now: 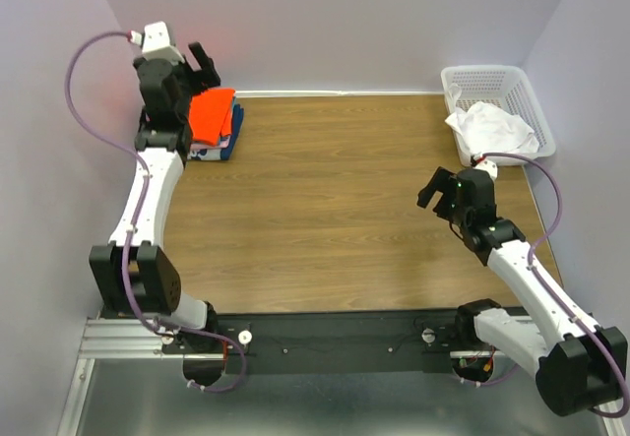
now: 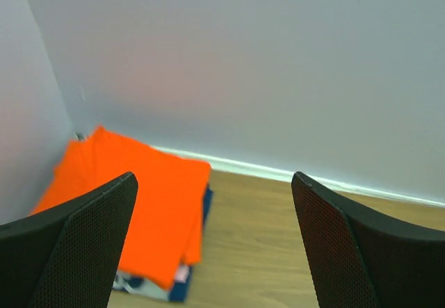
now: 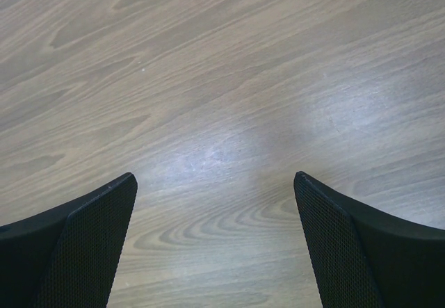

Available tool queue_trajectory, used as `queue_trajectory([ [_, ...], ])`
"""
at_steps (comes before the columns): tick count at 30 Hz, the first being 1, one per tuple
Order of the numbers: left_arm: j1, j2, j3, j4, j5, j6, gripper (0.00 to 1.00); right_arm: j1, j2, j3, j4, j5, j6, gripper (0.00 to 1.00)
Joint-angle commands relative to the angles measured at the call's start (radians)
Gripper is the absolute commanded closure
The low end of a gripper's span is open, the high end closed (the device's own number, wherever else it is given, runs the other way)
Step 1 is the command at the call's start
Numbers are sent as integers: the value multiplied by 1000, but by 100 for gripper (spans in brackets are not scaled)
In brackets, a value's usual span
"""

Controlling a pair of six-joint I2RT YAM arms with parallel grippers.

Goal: Fold and stack the t-shirts
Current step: Reset both grippers

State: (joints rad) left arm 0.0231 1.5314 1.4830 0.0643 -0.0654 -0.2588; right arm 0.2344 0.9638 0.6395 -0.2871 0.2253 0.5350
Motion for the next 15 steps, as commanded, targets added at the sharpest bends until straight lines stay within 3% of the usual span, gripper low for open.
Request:
queue_trajectory([
  [1, -92, -132, -231, -51, -39, -155, 2, 0, -42, -29, -27, -35, -18, 0],
  [7, -293, -380, -599, -63, -223, -276, 2, 0, -28, -34, -43, -107, -35, 0],
  [15, -416, -542, -851, -31, -258, -413, 2, 0, 12, -31, -41, -152, -40, 0],
])
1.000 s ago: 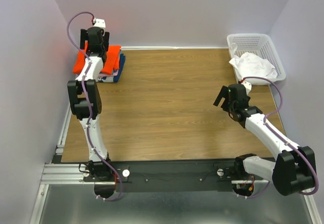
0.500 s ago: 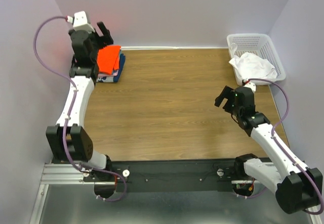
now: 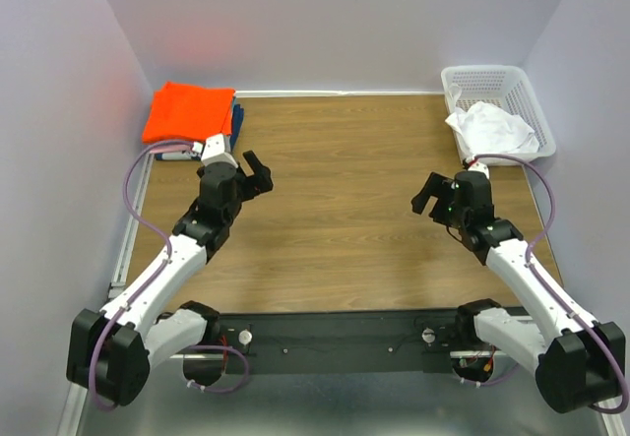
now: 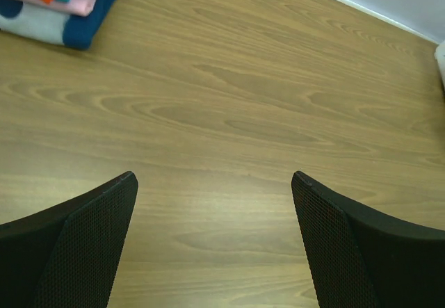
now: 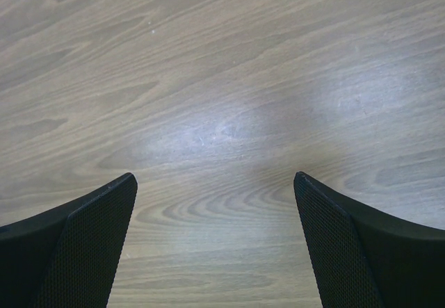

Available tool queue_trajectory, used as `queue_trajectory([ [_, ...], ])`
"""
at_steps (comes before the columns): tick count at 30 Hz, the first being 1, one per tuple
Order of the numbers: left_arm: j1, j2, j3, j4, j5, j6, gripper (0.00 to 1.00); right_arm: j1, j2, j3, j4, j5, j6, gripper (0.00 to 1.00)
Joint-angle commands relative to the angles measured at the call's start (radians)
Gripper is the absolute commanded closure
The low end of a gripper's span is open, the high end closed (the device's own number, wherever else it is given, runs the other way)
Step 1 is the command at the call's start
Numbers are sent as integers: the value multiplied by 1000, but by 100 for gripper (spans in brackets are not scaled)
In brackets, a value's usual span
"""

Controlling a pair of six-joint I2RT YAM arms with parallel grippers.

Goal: Fold and stack the t-shirts
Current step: Reset both grippers

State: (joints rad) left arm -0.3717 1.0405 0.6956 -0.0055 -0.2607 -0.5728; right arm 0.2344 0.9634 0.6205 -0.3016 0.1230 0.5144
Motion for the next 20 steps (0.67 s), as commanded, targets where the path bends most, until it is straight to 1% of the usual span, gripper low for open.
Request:
queue_trajectory([
  [1, -22, -69, -79, 50, -58, -107, 2, 0, 14, -11, -27, -60, -20, 0],
  [3, -29, -76, -90, 64, -61, -102, 2, 0, 11, -15, -25, -65, -13, 0],
  [7, -30, -66, -76, 56, -77, -91, 2, 0, 8, -21, -21, -2, 25, 0],
  [13, -30, -36, -67, 32, -118, -93, 2, 0, -14, -45, -14, 26, 32, 0],
  [20, -30, -25, -64, 35, -101, -78, 2, 0, -35, -59, -8, 32, 35, 0],
])
